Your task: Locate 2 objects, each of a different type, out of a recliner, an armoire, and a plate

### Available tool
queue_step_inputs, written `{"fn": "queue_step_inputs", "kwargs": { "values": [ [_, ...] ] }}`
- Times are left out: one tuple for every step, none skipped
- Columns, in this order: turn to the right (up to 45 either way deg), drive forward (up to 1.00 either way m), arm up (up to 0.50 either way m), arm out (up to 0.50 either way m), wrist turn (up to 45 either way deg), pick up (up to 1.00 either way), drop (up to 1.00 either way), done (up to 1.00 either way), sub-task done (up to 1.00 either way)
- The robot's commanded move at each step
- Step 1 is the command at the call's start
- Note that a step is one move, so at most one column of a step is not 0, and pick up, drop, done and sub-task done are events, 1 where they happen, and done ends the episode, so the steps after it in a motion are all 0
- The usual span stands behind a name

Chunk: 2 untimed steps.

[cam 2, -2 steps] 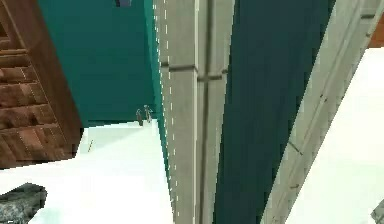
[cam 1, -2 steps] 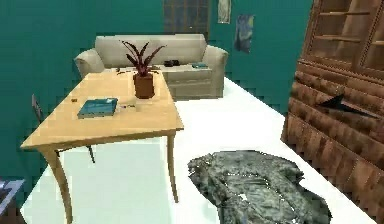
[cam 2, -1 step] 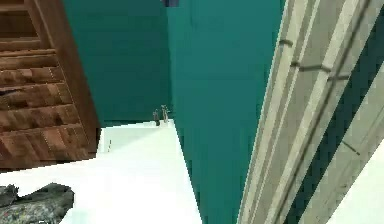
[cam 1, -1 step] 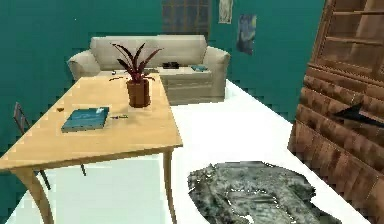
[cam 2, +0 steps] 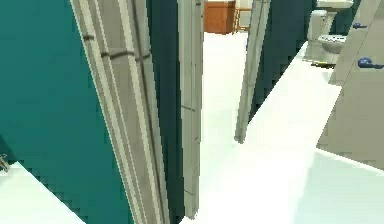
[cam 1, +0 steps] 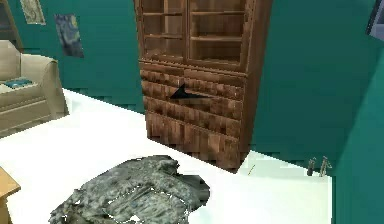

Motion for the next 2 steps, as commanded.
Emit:
{"fn": "queue_step_inputs", "kwargs": {
  "values": [
    [24.0, 0.0, 0.0, 0.0, 0.0, 0.0, 0.0, 0.0, 0.0],
    [0.0, 0.8, 0.0, 0.0, 0.0, 0.0, 0.0, 0.0, 0.0]
  ]
}}
